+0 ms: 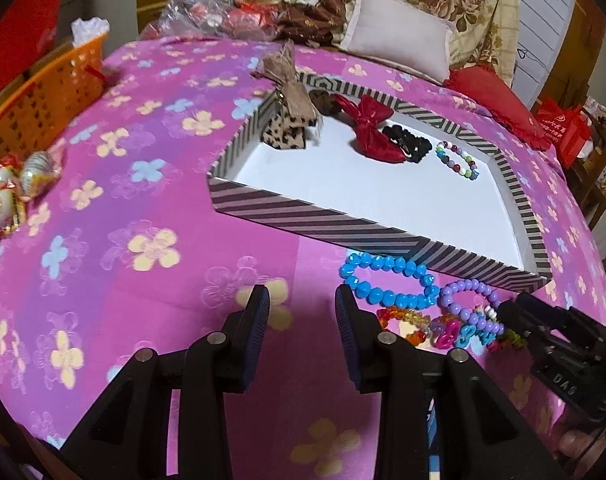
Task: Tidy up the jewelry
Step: 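Grasp the blue bead bracelet with the left tool while the right tool grasps the purple bead bracelet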
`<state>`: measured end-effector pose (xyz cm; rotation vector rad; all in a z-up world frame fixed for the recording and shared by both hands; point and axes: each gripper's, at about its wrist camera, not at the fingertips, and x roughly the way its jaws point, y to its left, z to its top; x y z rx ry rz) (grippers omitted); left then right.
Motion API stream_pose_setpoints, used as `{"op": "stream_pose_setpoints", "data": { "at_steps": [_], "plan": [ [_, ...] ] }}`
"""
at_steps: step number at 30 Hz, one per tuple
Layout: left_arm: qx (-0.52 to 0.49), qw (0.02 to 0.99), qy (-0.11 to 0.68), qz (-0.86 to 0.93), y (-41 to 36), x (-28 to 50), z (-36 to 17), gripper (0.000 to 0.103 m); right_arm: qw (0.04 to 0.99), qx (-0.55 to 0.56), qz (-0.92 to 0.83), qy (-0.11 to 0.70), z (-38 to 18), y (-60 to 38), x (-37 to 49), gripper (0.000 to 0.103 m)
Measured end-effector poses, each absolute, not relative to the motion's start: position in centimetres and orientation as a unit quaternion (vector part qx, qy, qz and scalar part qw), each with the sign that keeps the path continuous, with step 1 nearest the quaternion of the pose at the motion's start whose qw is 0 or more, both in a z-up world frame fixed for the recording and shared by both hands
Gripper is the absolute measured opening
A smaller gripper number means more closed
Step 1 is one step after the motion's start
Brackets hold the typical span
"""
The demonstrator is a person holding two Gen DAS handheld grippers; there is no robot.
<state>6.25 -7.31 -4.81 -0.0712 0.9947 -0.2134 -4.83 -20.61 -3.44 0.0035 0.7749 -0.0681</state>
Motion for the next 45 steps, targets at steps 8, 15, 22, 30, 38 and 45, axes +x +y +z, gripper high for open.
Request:
{"op": "stream_pose_setpoints", "data": {
  "at_steps": [8, 15, 22, 30, 38, 45],
  "plan": [
    [-0.02, 0.872, 0.475, -0.118, -8.7, 7.7, -4.6, 0.031, 0.922, -0.014, -0.026, 0.386, -3.4, -20.1, -4.8, 0.034],
    [-0.003, 0.865, 0.487, -0.123, -10.1, 8.8, -5.5, 0.031, 0.911, -0.025, -0.009, 0.412, -3.5, -19.5, -3.8, 0.034],
    [0.005, 0.86, 0.496, -0.118, -10.6, 9.7, -6.5, 0.031, 0.905, -0.034, -0.021, 0.423, -3.7, -19.7, -3.3, 0.034],
    [0.029, 0.861, 0.493, -0.122, -11.7, 9.5, -6.7, 0.031, 0.902, -0.094, -0.028, 0.421, -4.0, -18.0, -2.9, 0.015],
    [0.028, 0.861, 0.484, -0.156, -12.0, 9.2, -6.7, 0.013, 0.908, -0.089, -0.027, 0.409, -4.0, -18.5, -3.8, 0.009],
    [-0.021, 0.861, 0.474, -0.183, -10.8, 9.1, -5.9, 0.008, 0.926, -0.05, 0.001, 0.374, -1.9, -19.0, -5.3, 0.009]
  ]
}}
